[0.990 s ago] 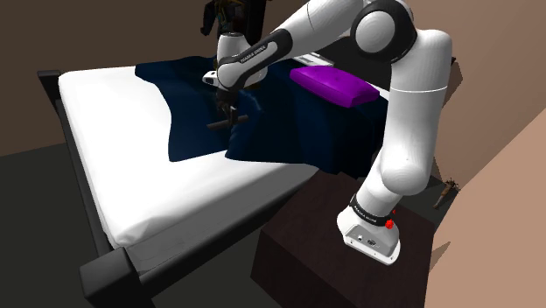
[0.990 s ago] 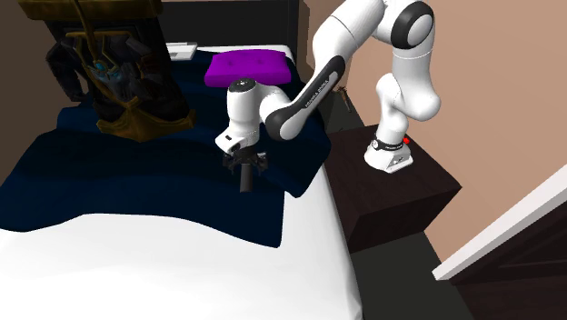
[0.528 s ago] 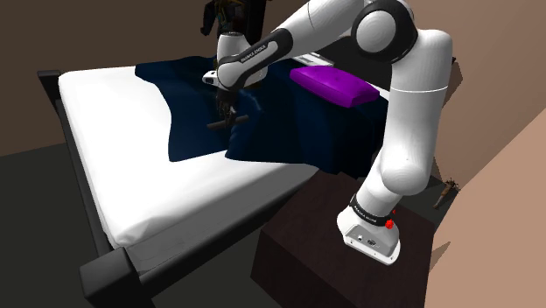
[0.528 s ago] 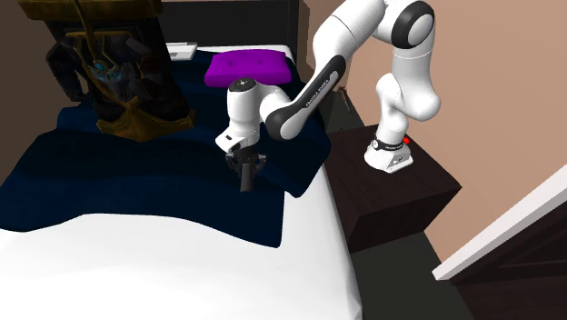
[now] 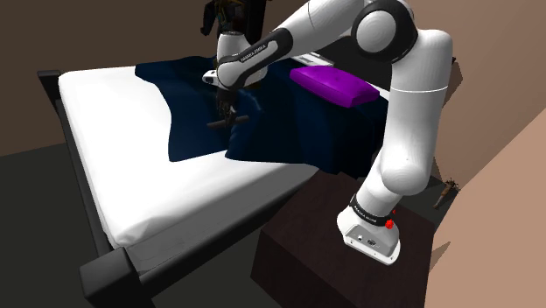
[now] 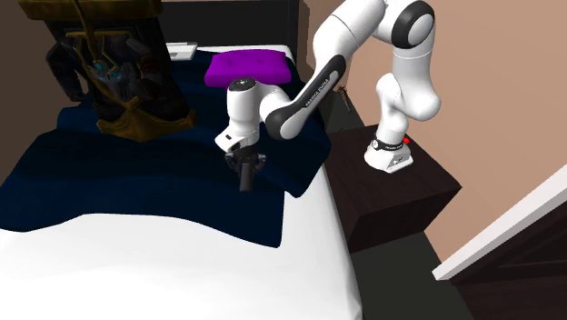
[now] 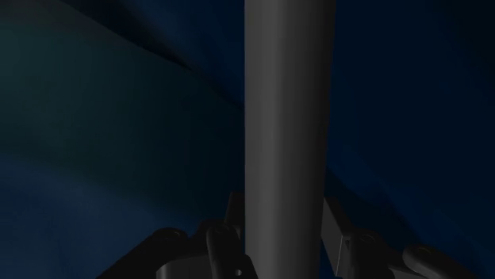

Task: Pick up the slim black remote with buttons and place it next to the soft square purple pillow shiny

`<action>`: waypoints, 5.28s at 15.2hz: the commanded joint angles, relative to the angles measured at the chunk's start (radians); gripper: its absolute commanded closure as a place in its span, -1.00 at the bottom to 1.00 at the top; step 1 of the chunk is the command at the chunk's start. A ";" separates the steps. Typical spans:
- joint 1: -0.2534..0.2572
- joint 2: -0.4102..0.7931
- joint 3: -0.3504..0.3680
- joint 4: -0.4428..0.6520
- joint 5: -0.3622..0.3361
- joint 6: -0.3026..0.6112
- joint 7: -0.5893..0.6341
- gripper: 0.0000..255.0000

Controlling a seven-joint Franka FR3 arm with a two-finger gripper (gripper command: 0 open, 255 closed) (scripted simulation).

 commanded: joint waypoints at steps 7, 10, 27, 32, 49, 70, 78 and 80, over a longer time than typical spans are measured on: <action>0.001 -0.052 -0.002 0.033 -0.004 -0.084 0.000 1.00; 0.001 -0.070 -0.003 0.049 -0.005 -0.120 0.001 1.00; 0.003 -0.146 -0.004 0.181 -0.011 -0.327 0.001 1.00; 0.003 -0.157 -0.005 0.234 -0.011 -0.390 0.001 1.00; -0.067 -0.252 -0.057 0.247 -0.003 -0.497 -0.126 1.00; -0.316 -0.286 -0.289 0.201 0.045 -0.493 -0.618 1.00; -0.332 -0.268 -0.302 0.128 0.056 -0.404 -0.654 1.00; -0.332 -0.265 -0.302 0.106 0.058 -0.378 -0.656 1.00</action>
